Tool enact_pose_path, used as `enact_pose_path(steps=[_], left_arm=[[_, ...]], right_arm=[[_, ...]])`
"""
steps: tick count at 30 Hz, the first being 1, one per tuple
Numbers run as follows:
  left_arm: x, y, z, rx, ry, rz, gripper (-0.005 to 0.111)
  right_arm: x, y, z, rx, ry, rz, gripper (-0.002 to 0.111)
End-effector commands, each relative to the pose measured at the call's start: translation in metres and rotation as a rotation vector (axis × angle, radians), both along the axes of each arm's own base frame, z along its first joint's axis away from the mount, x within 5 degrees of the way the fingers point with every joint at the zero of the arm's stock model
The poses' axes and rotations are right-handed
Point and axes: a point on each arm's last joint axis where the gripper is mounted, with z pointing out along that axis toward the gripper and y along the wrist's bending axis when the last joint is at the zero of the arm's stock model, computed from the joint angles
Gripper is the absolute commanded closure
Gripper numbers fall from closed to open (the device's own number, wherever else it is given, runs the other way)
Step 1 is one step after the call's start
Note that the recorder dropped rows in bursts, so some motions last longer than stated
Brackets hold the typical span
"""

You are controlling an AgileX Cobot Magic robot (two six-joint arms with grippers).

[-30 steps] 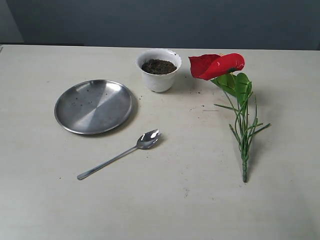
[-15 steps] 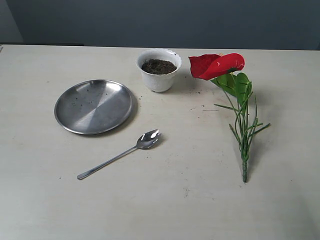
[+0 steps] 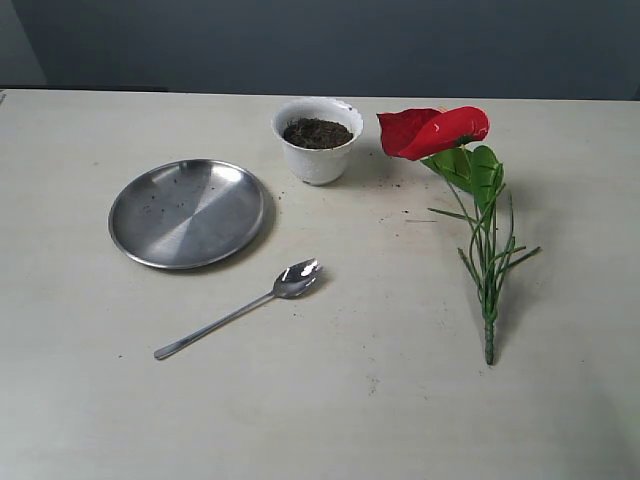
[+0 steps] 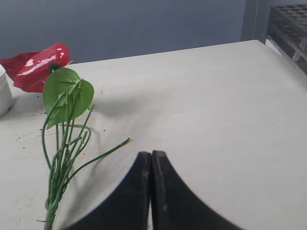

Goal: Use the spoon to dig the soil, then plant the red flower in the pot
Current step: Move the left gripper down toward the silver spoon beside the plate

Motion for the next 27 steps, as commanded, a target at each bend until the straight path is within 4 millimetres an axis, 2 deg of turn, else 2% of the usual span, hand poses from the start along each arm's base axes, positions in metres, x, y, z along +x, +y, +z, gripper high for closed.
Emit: enact_pose_path(steps=[1, 11, 17, 22, 27], left_arm=[[0.021, -0.018, -0.023, 0.081, 0.190, -0.067, 0.048], [0.061, -0.037, -0.054, 0.135, 0.411, -0.122, 0.048], [0.084, -0.047, -0.082, 0.139, 0.511, -0.152, 0.048], [0.095, -0.051, -0.108, 0.203, 0.657, -0.186, 0.048], [0.104, -0.056, -0.133, 0.266, 0.710, -0.260, 0.048]], right_arm=[[0.000, 0.000, 0.001, 0.000, -0.014, -0.005, 0.108], [0.000, 0.000, 0.001, 0.000, -0.014, -0.005, 0.108], [0.000, 0.000, 0.000, -0.002, -0.011, -0.001, 0.108], [0.000, 0.000, 0.000, -0.002, -0.011, -0.001, 0.108], [0.000, 0.000, 0.000, -0.002, -0.011, -0.001, 0.108]])
